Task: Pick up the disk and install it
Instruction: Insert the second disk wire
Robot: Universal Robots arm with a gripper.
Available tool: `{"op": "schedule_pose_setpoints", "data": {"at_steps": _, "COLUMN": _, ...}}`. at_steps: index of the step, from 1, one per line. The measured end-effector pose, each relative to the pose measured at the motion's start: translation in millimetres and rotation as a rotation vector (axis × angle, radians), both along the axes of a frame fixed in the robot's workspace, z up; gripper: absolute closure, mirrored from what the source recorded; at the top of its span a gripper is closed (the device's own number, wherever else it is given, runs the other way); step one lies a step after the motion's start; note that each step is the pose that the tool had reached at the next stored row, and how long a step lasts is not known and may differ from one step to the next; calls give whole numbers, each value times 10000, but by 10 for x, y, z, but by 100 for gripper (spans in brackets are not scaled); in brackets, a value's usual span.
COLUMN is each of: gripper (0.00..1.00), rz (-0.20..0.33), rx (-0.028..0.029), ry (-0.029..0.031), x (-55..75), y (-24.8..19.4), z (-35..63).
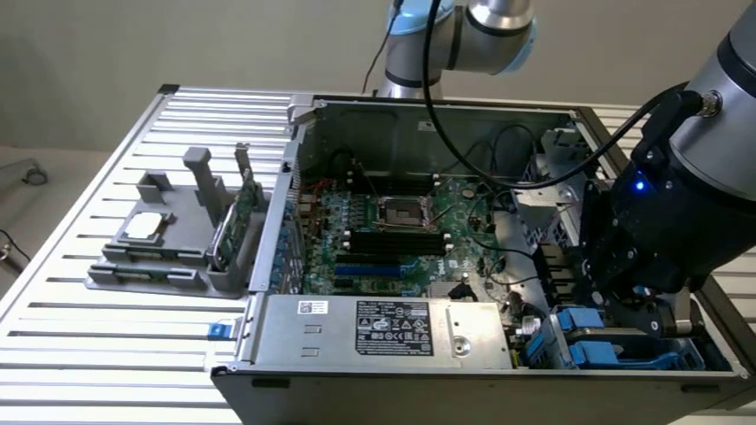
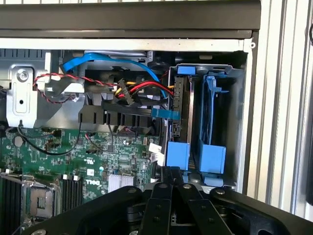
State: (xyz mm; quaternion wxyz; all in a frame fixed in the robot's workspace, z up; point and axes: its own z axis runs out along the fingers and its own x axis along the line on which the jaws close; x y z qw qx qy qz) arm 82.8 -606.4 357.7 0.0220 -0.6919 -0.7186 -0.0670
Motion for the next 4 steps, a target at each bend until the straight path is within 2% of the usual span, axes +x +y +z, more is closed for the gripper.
{"op": "schedule_pose_setpoints", "data": {"at_steps": 4, "gripper": 89, "rz": 0, "rx": 0, "ry": 0, "x": 0, "y": 0, "z": 0}}
